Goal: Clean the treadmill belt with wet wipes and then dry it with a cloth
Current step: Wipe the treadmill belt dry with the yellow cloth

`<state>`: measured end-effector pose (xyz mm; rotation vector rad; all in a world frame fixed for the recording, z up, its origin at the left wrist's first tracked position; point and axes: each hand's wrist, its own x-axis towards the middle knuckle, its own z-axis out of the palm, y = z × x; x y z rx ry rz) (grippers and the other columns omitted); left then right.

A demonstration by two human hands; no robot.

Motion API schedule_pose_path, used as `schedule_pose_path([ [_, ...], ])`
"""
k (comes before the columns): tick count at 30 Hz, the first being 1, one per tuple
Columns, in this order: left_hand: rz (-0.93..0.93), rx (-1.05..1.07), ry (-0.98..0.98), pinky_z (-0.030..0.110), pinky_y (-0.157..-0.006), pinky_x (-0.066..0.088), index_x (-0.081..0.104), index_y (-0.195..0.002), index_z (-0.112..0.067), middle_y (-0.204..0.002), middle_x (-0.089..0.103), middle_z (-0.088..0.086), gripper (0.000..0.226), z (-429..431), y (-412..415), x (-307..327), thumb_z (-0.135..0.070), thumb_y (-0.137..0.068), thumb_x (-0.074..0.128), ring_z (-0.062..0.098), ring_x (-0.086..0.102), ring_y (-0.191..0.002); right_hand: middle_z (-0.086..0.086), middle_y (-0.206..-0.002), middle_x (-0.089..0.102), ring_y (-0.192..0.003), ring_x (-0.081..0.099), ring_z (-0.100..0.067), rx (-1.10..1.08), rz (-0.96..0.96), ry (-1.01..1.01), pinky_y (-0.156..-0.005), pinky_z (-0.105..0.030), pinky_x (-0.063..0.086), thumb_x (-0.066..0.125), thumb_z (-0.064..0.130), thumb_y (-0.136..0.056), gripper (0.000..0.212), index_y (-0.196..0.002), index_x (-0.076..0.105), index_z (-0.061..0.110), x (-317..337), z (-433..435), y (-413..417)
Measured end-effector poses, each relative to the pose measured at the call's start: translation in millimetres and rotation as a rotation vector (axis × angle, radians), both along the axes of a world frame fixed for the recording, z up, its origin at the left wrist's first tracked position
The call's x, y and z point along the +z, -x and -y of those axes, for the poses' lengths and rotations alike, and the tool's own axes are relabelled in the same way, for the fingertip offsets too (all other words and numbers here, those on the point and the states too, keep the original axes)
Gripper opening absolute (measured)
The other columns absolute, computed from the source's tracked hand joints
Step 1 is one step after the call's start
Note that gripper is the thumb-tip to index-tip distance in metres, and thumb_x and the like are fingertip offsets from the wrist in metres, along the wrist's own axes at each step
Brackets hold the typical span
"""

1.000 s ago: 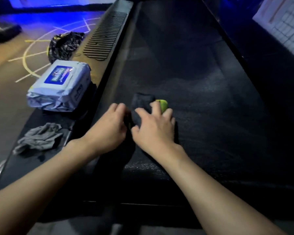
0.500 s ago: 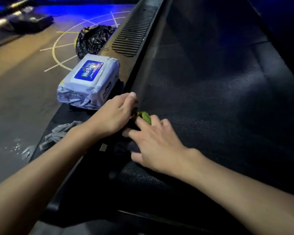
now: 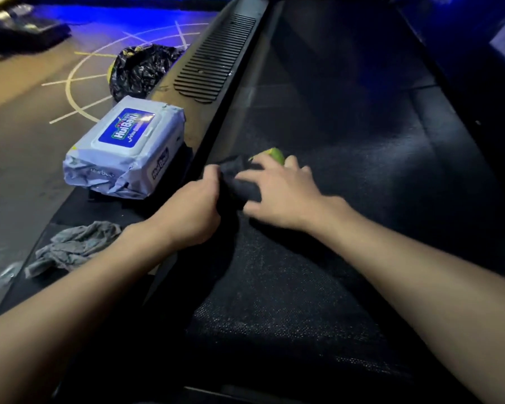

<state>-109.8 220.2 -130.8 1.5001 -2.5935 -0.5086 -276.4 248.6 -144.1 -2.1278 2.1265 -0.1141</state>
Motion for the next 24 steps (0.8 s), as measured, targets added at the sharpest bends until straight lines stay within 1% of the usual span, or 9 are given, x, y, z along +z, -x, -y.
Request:
schedule_pose_path([
  [4,-0.193,0.179,0.024,0.041,-0.088,0.049,0.051,-0.114,-0.012,-0.109,0.068,0.018,0.039,10.6,3.6,-3.8,0.004,-0.079,0.045,0.036,0.063,-0.103,0.003,-0.151,0.029,-0.112,0.039,-0.037,0.221,-0.041,-0.004,-0.092,-0.051,0.039,0.056,0.055,-0.08,0.061,-0.138,0.041,0.047,4.5,-82.8,-14.8],
  [8,-0.21,0.005,0.0,0.035,-0.096,0.046,0.067,-0.107,-0.013,-0.115,0.064,0.009,0.034,8.5,21.1,-6.0,-0.008,-0.08,0.046,0.028,0.06,-0.11,0.001,-0.148,0.036,-0.106,0.049,-0.036,0.512,-0.021,-0.061,-0.08,-0.051,0.047,0.058,0.058,-0.067,0.069,-0.133,0.045,0.046,6.9,-153.1,8.1],
  [10,-0.158,-0.12,-0.025,0.041,-0.099,0.046,0.069,-0.108,-0.02,-0.121,0.063,0.001,0.052,1.3,33.7,-4.7,-0.038,-0.073,0.034,0.024,0.058,-0.116,0.004,-0.149,0.037,-0.106,0.051,-0.033,0.488,-0.068,-0.036,-0.081,-0.048,0.05,0.056,0.058,-0.068,0.068,-0.134,0.044,0.048,6.8,-152.7,29.5],
  [11,-0.114,-0.163,-0.038,0.045,-0.099,0.045,0.068,-0.11,-0.025,-0.124,0.062,-0.003,0.062,-1.5,38.9,-5.1,-0.044,-0.069,0.026,0.022,0.056,-0.119,0.006,-0.152,0.032,-0.11,0.049,-0.032,0.41,-0.095,-0.04,-0.086,-0.048,0.048,0.057,0.056,-0.073,0.066,-0.137,0.041,0.049,6.8,-140.3,43.4],
  [12,-0.062,-0.181,-0.037,0.047,-0.1,0.043,0.066,-0.114,-0.029,-0.127,0.06,-0.006,0.062,-4.5,43.8,-5.4,-0.043,-0.07,0.025,0.021,0.053,-0.123,0.009,-0.155,0.026,-0.115,0.046,-0.031,0.291,-0.115,-0.051,-0.092,-0.047,0.045,0.057,0.054,-0.079,0.064,-0.14,0.037,0.051,4.5,-122.5,60.7],
  [14,0.005,-0.207,-0.028,0.051,-0.102,0.039,0.055,-0.129,-0.031,-0.133,0.054,-0.004,0.053,-10.3,53.8,-5.9,-0.024,-0.08,0.037,0.022,0.048,-0.128,0.011,-0.158,0.021,-0.122,0.041,-0.034,0.016,-0.13,-0.036,-0.1,-0.047,0.041,0.058,0.052,-0.084,0.062,-0.141,0.036,0.053,-0.3,-85.6,102.8],
  [17,0.023,-0.286,-0.057,0.05,-0.107,0.036,0.036,-0.145,-0.021,-0.141,0.048,0.003,0.062,-20.5,70.5,-5.6,-0.009,-0.085,0.046,0.026,0.043,-0.132,0.008,-0.156,0.025,-0.128,0.036,-0.041,-0.26,-0.043,-0.044,-0.102,-0.054,0.04,0.059,0.05,-0.085,0.059,-0.141,0.04,0.049,-3.6,-55.0,152.7],
  [20,0.06,-0.295,-0.076,0.052,-0.106,0.034,0.03,-0.144,-0.022,-0.139,0.045,0.003,0.061,-32.1,88.4,-3.6,-0.011,-0.086,0.045,0.027,0.041,-0.13,0.008,-0.157,0.023,-0.126,0.037,-0.041,-0.161,-0.081,-0.068,-0.103,-0.053,0.039,0.059,0.05,-0.084,0.06,-0.141,0.04,0.049,-4.1,-72.8,153.3],
  [24,0.061,-0.305,-0.065,0.053,-0.103,0.034,0.039,-0.129,-0.021,-0.126,0.044,0.002,0.048,-40.2,105.0,-6.1,-0.024,-0.081,0.033,0.025,0.044,-0.122,0.006,-0.155,0.025,-0.114,0.043,-0.031,0.217,-0.134,-0.077,-0.094,-0.048,0.044,0.041,0.06,-0.076,0.067,-0.142,0.038,0.05,5.4,-149.2,127.3],
])
